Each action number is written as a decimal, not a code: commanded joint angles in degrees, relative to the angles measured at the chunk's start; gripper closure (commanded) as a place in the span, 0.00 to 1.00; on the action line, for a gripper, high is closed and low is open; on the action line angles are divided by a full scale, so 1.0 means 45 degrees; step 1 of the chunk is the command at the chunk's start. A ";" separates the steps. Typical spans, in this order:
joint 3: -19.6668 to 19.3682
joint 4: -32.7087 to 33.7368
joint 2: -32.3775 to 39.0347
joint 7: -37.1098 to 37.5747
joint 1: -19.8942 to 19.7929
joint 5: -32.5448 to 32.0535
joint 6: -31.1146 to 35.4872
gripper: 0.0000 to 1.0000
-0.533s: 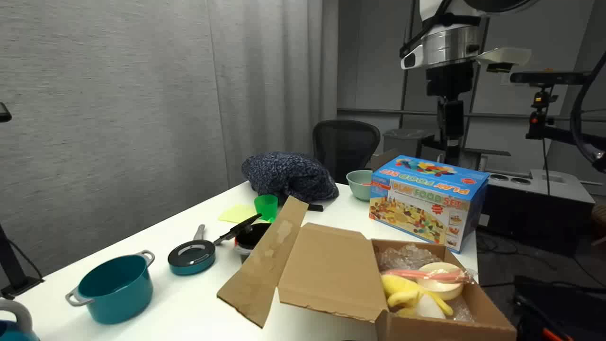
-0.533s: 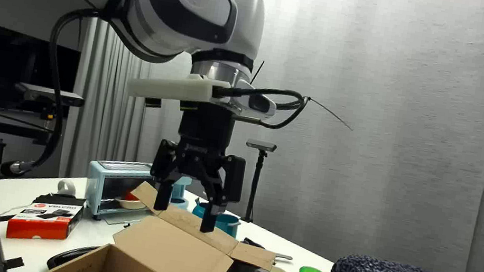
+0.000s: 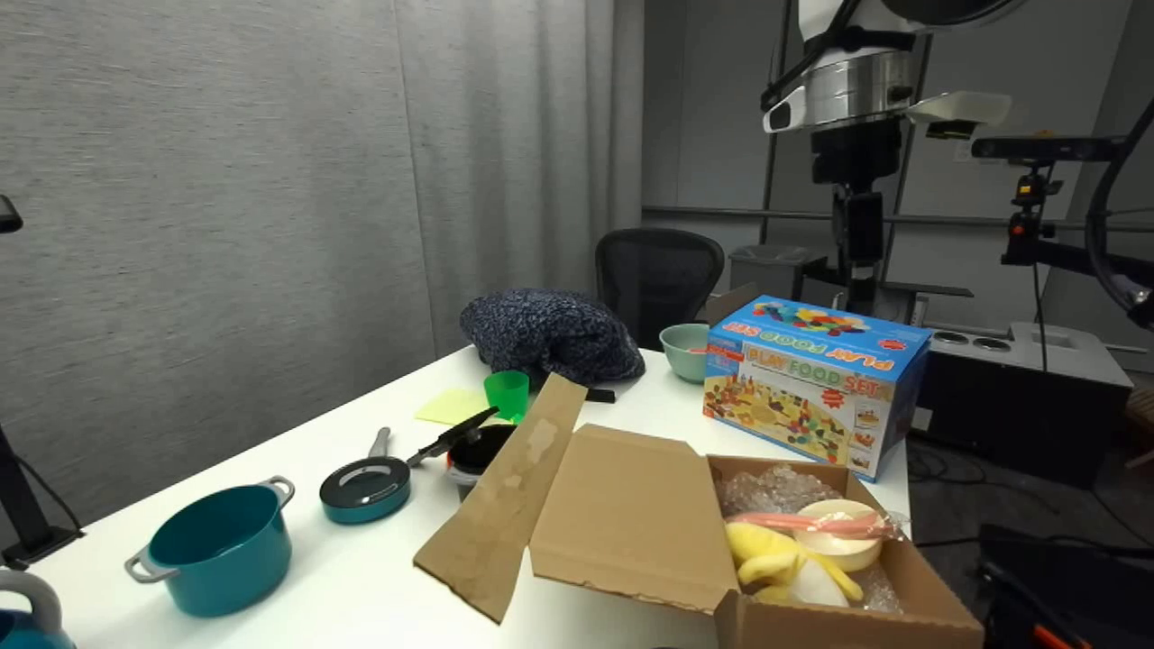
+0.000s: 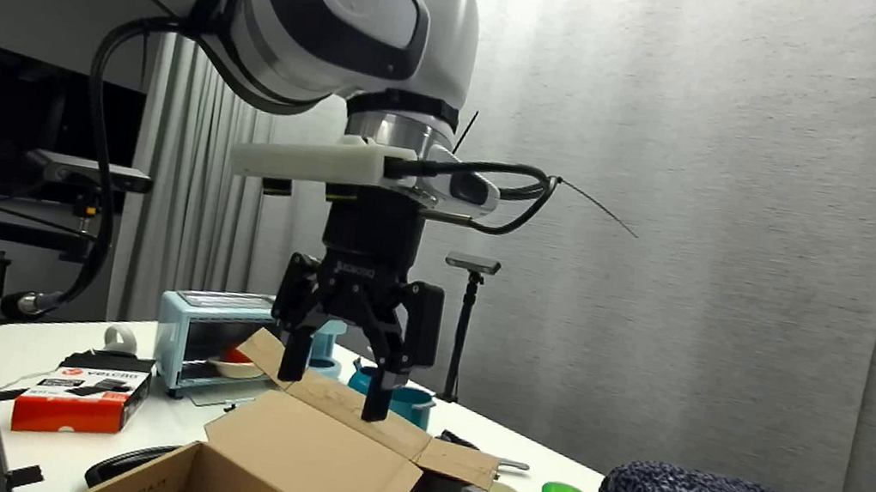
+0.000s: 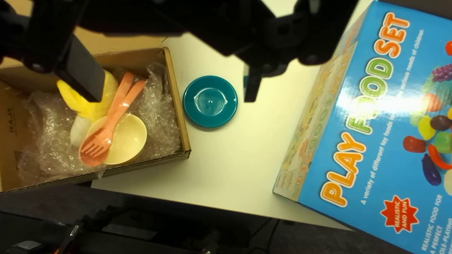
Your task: Close the box
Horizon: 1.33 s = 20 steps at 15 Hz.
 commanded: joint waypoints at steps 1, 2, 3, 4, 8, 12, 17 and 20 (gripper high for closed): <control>0.0064 0.0019 0.0008 -0.0019 -0.0068 0.0025 -0.0021 0.00; 0.0064 0.0019 0.0009 -0.0019 -0.0068 0.0026 -0.0021 0.00; 0.0064 0.0019 0.0009 -0.0019 -0.0068 0.0026 -0.0021 0.00; 0.0064 0.0019 0.0009 -0.0019 -0.0068 0.0026 -0.0021 0.00; 0.0128 0.0342 0.0457 0.0586 0.0040 0.0624 0.0413 0.00; 0.0498 0.1294 0.1794 0.1967 0.0319 0.2441 0.1672 0.00; 0.1331 0.2803 0.3515 0.3097 0.0552 0.3292 0.2687 0.00; 0.1387 0.2089 0.3110 0.2938 0.0419 0.3020 0.2752 0.00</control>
